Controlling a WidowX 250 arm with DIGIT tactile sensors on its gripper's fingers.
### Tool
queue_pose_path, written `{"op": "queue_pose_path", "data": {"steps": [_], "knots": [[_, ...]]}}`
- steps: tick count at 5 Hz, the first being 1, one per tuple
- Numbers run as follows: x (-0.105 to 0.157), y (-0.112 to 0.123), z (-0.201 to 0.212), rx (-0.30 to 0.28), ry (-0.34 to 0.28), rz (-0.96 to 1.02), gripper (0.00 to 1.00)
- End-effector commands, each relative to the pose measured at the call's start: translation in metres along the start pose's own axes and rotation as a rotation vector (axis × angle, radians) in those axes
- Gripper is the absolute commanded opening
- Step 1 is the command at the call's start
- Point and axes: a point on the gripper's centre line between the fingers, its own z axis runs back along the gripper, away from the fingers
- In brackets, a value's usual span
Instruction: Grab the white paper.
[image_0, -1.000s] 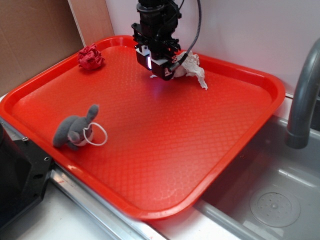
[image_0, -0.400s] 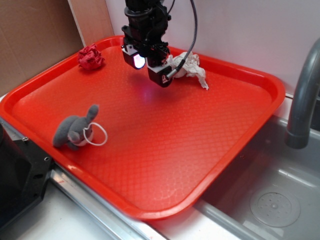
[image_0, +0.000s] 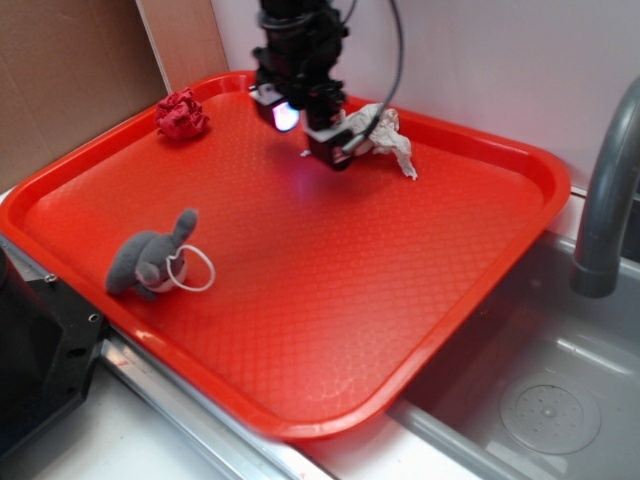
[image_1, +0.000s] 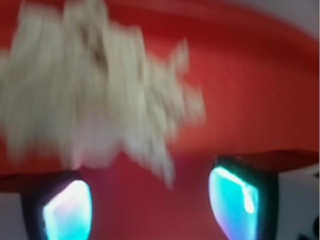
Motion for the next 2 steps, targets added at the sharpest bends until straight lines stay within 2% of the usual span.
{"op": "queue_pose_path", "data": {"steps": [1, 2], "knots": [[0.0477, -0.0217, -0.0058, -0.015, -0.036, -0.117, 1.0], [0.0497, -0.024, -0.009, -0.018, -0.035, -0.128, 0.0]]}}
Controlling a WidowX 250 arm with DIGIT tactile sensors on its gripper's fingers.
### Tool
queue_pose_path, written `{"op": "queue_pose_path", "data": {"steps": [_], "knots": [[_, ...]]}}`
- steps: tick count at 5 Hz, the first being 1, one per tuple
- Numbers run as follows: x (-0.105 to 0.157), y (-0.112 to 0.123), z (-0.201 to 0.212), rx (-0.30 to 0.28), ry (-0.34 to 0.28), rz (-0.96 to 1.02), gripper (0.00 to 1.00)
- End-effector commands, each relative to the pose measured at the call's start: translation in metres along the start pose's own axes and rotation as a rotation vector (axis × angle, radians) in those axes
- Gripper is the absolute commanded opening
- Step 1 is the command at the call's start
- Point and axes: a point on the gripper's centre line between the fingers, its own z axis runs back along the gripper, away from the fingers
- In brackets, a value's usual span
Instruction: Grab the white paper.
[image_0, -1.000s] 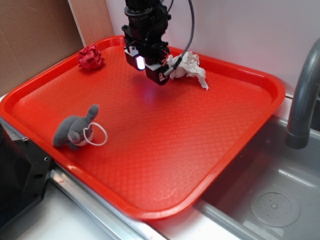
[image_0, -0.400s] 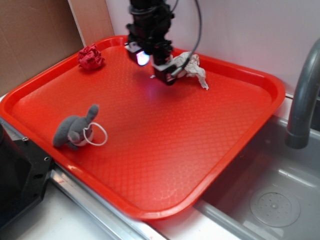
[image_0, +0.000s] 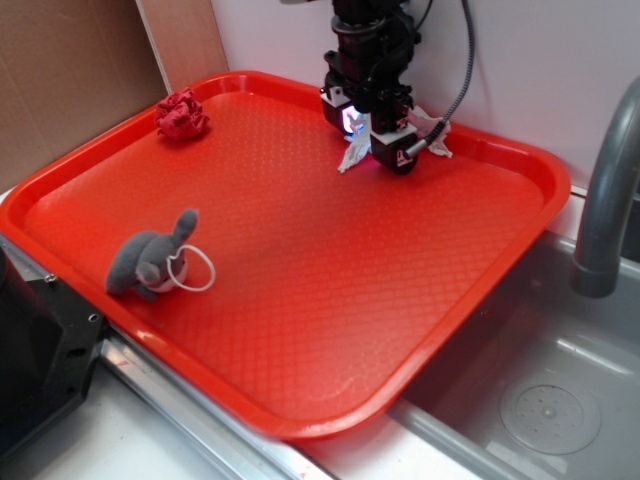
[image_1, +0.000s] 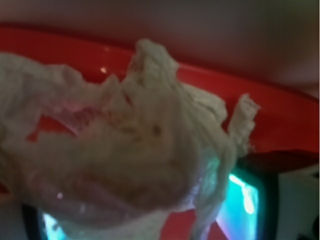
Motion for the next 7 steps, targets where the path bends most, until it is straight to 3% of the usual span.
{"op": "queue_pose_path", "data": {"steps": [1, 2, 3, 4, 5, 6, 7], "knots": [[0.003, -0.009, 0.018, 0.008, -0.067, -0.042, 0.0], [-0.015, -0.008, 0.035, 0.023, -0.099, -0.024, 0.0], [-0.05, -0.008, 0.063, 0.015, -0.123, 0.015, 0.0], [-0.096, -0.01, 0.096, -0.093, -0.089, 0.053, 0.0], [-0.13, -0.013, 0.132, -0.096, -0.052, 0.148, 0.0], [-0.15, -0.005, 0.166, -0.11, -0.062, 0.25, 0.0], [-0.151, -0.002, 0.198, -0.155, -0.091, 0.288, 0.0]]}}
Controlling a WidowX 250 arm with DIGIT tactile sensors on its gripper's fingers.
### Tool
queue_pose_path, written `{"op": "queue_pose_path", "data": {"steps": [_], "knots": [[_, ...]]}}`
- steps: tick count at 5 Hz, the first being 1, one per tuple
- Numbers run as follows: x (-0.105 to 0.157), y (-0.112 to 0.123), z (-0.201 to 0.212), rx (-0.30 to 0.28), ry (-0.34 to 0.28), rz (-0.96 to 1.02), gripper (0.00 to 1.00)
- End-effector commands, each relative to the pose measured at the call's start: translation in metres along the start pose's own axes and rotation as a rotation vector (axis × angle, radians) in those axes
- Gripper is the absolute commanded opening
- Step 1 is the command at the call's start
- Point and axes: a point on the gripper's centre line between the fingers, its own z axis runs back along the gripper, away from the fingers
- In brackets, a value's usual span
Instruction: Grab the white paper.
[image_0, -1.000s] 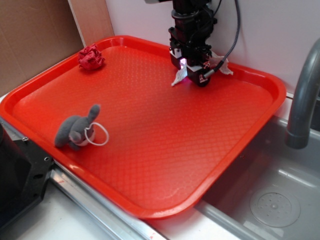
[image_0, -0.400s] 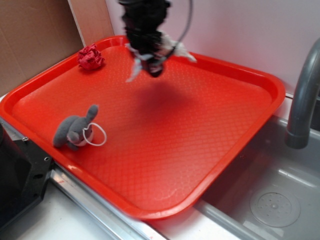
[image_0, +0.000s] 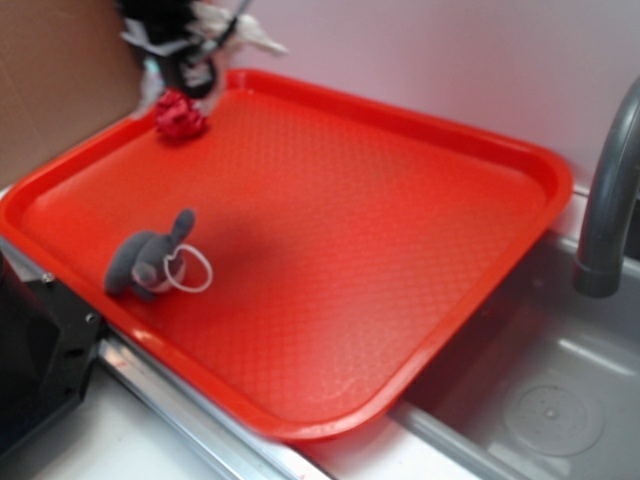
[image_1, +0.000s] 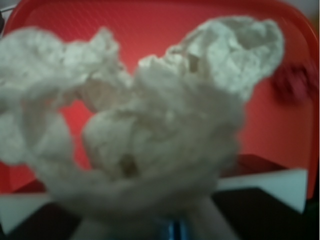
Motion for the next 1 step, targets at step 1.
{"op": "queue_pose_path", "data": {"steps": [1], "knots": [[0.0085, -0.0098, 0.0737, 0.004, -0.1, 0.112, 0.0]]}}
